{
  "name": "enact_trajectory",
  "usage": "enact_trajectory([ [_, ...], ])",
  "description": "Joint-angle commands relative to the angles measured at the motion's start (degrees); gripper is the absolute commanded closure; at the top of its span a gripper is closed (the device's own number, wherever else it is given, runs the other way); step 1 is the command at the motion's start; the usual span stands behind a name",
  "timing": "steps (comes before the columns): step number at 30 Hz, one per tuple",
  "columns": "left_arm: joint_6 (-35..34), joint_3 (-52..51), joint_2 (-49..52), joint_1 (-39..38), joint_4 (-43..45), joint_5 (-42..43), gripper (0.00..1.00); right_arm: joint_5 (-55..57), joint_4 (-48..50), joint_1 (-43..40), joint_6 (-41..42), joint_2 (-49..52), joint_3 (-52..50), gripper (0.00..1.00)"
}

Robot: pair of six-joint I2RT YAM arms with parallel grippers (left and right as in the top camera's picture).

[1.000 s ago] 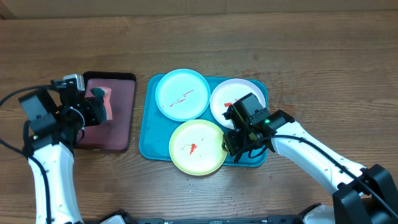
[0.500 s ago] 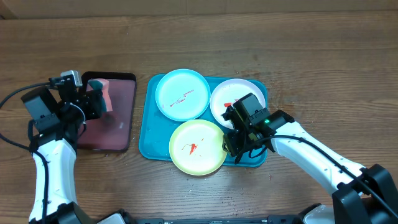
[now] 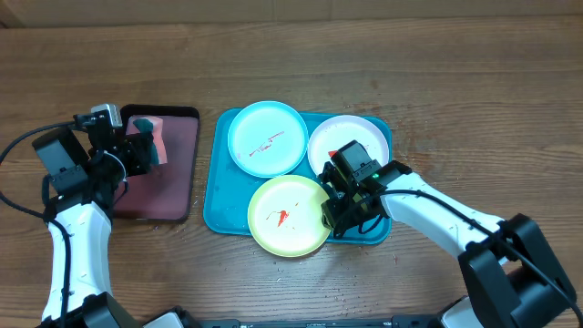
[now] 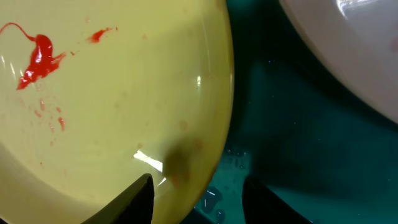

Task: Clean dirty plates on tray and stack at the side
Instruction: 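Lift the sponge with the left gripper and carry it over the yellow plate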

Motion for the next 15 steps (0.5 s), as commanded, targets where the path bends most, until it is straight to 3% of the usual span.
enact_trajectory([
  [1,-0.3,-0.3,0.2,0.3,-0.5,1.7,0.96,-0.3,0.7,0.3,-0.4,1.1,1.5,0.52],
  [4,-0.3,-0.3,0.2,0.3,-0.9,1.7,0.96,-0.3,1.7,0.3,-0.4,1.1,1.5,0.57],
  [7,-0.3,-0.3,0.2,0.3,-0.9,1.7,0.96,0.5,2.4,0.3,-0.4,1.1,1.5,0.69],
  [15,-0.3,-0.3,0.2,0.3,-1.3,1.7,0.96,3.0,3.5,0.3,-0.4,1.1,1.6,0.75],
])
